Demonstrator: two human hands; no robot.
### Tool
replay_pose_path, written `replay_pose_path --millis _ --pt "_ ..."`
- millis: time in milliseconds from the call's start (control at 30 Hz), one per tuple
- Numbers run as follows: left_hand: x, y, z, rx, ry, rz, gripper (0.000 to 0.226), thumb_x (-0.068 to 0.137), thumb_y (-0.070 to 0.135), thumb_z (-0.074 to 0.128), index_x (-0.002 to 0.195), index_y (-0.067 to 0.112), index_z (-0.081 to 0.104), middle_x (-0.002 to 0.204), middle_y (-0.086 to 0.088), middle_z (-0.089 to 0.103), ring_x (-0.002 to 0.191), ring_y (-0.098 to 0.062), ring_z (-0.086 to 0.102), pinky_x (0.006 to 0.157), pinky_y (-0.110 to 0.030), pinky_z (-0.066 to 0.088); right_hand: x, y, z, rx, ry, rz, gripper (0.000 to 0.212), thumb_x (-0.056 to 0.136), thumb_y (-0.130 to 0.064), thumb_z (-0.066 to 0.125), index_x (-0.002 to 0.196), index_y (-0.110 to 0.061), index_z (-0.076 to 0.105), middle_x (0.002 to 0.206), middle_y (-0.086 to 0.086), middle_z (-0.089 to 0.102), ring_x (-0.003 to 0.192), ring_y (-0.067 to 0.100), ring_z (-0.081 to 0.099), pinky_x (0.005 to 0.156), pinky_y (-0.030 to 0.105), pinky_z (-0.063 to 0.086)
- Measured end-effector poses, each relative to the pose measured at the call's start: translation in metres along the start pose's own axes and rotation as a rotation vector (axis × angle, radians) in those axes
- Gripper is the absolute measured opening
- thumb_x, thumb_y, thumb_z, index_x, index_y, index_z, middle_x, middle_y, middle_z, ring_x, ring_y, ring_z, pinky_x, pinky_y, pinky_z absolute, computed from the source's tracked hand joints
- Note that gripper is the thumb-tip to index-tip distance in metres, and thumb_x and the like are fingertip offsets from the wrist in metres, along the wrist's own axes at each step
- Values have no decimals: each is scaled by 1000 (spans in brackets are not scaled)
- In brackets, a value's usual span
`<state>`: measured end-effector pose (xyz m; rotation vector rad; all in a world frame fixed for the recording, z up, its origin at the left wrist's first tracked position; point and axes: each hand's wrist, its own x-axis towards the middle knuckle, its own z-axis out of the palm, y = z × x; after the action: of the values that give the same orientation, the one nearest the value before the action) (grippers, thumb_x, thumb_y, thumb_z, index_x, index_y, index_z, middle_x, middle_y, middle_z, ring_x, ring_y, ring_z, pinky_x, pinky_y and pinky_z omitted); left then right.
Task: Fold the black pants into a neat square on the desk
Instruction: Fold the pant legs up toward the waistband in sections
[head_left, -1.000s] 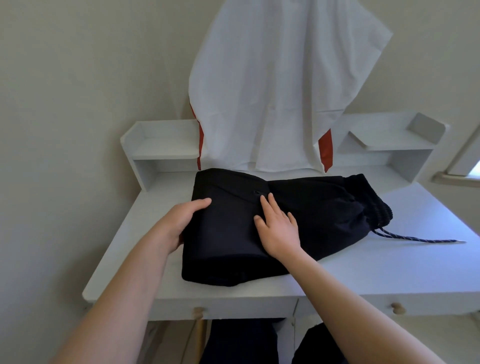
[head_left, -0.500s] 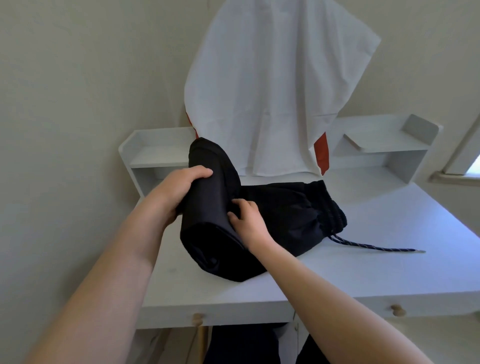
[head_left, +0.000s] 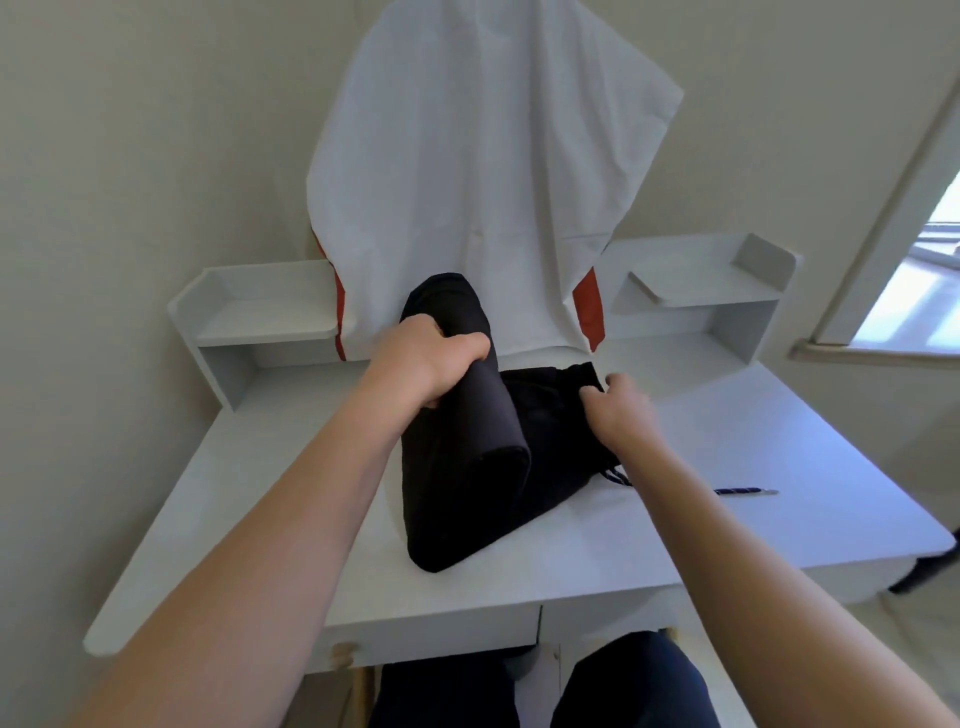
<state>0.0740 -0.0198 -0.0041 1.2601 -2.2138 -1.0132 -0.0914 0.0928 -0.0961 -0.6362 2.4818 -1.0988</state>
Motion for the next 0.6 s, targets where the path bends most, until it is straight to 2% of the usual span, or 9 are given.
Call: replay_pose_path --millis 100,167,233,267,400,467,500,567,600 --pt "2 8 16 87 9 56 32 69 35 64 59 14 43 52 -1 48 47 -23 52 51 -27 44 3 9 2 116 -57 -14 17 90 -19 40 91 -6 51 83 7 54 85 30 54 61 32 33" --pt "2 14 30 144 13 98 32 69 37 64 59 14 44 54 -2 48 54 -24 52 50 -29 39 0 10 2 141 -59 -32 15 89 -17 38 86 -7 50 76 5 50 78 27 49 56 31 29" --pt "1 21 47 226 11 142 33 70 40 63 62 13 46 57 -6 51 59 -25 53 46 -30 29 -2 11 1 175 -85 -37 17 89 -16 38 85 -7 52 74 6 50 74 25 48 57 31 30" --pt "0 24 56 261 7 161 31 71 40 64 66 12 52 60 -7 53 61 -25 54 45 -30 26 -3 12 1 191 -105 -33 18 90 -15 38 87 -7 53 75 7 51 73 25 48 59 31 32" --pt "-1 29 91 330 -10 221 28 75 36 64 73 12 50 69 0 54 67 -21 52 49 -29 30 -2 16 -2 260 -196 -17 25 90 -12 38 104 -3 57 90 16 59 81 27 53 68 35 38" --pt "-1 27 104 338 -21 231 29 76 36 64 81 12 50 71 1 52 68 -20 51 52 -29 33 -2 21 -4 300 -221 -12 26 91 -11 39 109 -6 57 96 17 61 83 27 55 67 36 42" --pt "0 25 107 327 -35 231 28 76 36 64 81 12 49 71 1 51 65 -18 50 50 -28 32 -2 25 -6 319 -230 -6 29 92 -11 40 116 -8 56 101 14 61 88 27 57 72 37 46" --pt "5 17 109 266 -93 216 26 76 35 63 79 14 48 70 2 52 61 -14 49 48 -28 30 0 36 -12 275 -196 -5 39 94 -11 44 132 -10 48 115 12 59 103 28 58 88 40 49" --pt "8 13 108 209 -130 198 26 75 36 63 79 15 48 69 2 53 60 -14 50 47 -28 31 0 42 -17 209 -152 -21 39 93 -10 46 131 -9 48 117 12 58 104 27 58 87 37 49"
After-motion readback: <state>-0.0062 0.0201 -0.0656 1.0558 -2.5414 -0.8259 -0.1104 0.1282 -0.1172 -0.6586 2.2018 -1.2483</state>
